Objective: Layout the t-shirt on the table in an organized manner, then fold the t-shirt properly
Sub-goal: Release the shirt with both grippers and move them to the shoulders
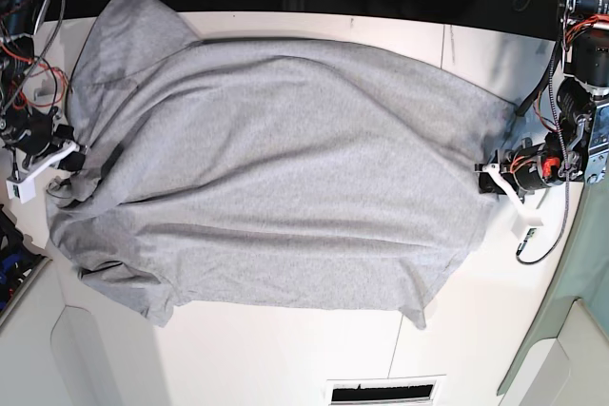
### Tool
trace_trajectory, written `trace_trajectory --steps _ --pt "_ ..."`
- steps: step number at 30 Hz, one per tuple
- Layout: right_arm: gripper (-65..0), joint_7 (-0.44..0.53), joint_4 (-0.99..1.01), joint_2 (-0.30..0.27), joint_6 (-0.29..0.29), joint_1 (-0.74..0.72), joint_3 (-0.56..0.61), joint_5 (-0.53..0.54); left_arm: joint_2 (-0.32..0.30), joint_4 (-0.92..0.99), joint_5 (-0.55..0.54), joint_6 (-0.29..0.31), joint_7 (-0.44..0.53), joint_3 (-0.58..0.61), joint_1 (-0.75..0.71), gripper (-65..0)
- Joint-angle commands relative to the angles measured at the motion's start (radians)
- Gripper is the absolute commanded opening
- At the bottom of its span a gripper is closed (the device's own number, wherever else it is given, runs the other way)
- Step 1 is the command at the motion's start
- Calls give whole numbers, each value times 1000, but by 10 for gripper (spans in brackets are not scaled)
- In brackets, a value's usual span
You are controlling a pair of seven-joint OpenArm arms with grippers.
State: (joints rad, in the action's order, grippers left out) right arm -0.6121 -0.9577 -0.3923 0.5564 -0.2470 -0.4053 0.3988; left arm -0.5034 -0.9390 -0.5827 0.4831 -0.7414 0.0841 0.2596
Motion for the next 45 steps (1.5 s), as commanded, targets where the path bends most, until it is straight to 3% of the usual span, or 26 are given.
trace_trajectory --steps 1,8,18,22,25,31,35,37,39,42,45 --pt "-650 36 22 -32 -2 -53 2 -1 1 -3 11 -2 -17 0 24 -650" --pt "-650 100 220 -99 -2 -260 56 -52 53 -3 91 -80 -2 0 97 -650" --pt "-650 100 230 -112 -37 -292 119 -59 51 -3 131 -76 -95 0 102 -648" --pt "-602 96 230 -123 -40 -250 119 -55 19 -3 127 -76 -124 0 88 -517" --pt "-558 94 229 -145 -40 -203 117 -16 -13 -3 93 -68 -169 0 74 -467" --pt "-453 7 187 -196 -32 -130 61 145 -85 -4 -116 73 -212 0 63 -467" --pt "-452 -100 100 -206 -1 -40 -53 243 -124 -4 -282 167 -269 0 30 -466" --pt "-451 -123 56 -205 2 6 -98 289 -138 -4 -349 202 -280 0 14 -427" --pt "-413 -157 15 -206 2 48 -131 330 -156 -5 -430 215 -299 0 8 -380" --pt "-338 -179 -31 -206 16 123 -151 336 -177 -5 -576 215 -374 0 4 -373" --pt "-333 -203 -66 -203 27 219 -151 380 -193 -5 -678 215 -428 0 -12 -373"
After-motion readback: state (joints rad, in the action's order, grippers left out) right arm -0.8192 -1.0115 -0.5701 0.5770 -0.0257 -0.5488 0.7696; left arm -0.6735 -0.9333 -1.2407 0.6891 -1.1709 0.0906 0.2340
